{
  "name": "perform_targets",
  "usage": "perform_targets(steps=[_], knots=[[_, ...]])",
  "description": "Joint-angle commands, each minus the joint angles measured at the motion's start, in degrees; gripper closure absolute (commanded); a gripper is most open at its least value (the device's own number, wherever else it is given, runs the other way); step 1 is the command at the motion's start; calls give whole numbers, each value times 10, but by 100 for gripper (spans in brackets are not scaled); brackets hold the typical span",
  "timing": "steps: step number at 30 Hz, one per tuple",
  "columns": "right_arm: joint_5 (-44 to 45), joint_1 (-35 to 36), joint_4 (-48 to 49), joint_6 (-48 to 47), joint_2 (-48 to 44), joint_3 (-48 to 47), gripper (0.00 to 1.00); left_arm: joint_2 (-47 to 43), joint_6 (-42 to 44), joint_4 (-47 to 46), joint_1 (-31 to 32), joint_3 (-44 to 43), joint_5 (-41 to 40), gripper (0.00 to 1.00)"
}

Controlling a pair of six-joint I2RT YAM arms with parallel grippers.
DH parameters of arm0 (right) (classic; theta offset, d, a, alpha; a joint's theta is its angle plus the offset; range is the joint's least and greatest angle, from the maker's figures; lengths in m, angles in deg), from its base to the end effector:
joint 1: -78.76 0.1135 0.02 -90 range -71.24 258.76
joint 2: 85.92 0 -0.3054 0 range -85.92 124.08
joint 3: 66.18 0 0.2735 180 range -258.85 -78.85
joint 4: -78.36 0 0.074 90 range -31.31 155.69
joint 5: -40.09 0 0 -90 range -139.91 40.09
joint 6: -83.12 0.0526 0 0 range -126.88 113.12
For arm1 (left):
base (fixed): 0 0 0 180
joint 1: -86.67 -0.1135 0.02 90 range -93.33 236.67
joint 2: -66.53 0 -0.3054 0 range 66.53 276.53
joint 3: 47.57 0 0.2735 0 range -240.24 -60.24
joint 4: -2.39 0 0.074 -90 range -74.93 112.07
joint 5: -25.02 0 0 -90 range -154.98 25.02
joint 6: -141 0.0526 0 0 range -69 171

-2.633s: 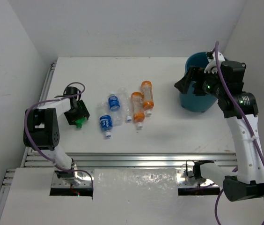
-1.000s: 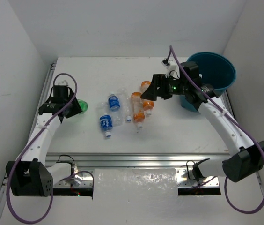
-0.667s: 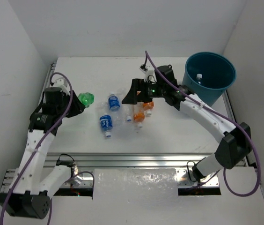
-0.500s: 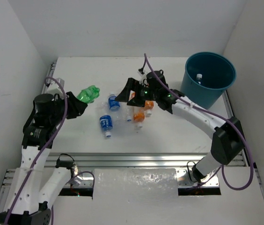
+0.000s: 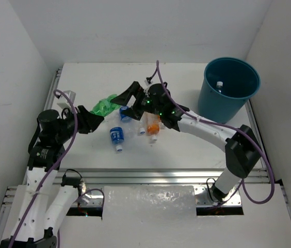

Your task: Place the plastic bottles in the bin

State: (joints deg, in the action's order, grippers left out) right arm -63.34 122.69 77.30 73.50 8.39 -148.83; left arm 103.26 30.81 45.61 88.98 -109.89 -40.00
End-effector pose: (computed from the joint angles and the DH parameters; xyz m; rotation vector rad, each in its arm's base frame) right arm 0.3033 0.3091 0.3352 0.4820 2.1134 1.6442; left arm 0.1369 -0.0278 0.3774 0.0088 1.9047 -0.6768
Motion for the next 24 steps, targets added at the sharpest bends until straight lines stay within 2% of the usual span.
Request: perform_targets(steps=[1,10,15,18,19,20,22,24], knots=[[17,15,46,49,18,-24,1,-12,-8,-73,4,-2,31,100],[8,27,68,91,55,-58,2,-17,-14,-100,4,19,57,100],[26,27,85,101,55,-57,6,-18,-21,-118,4,36,63,100],[31,28,105,102,50,-46,21,-17,-24,-124,4,44,58,100],[33,28,123,101,45,-33,29,-16,-25,-127,4,46,54,100],[35,28,129,101,42,-26,42,-16,-26,-129,4,48,52,100],[40,28,138,95,37,-14,52,-14,-26,-130,4,50,47,100],[44,29,137,84,29,-10,72,-12,-26,-131,4,51,44,100]])
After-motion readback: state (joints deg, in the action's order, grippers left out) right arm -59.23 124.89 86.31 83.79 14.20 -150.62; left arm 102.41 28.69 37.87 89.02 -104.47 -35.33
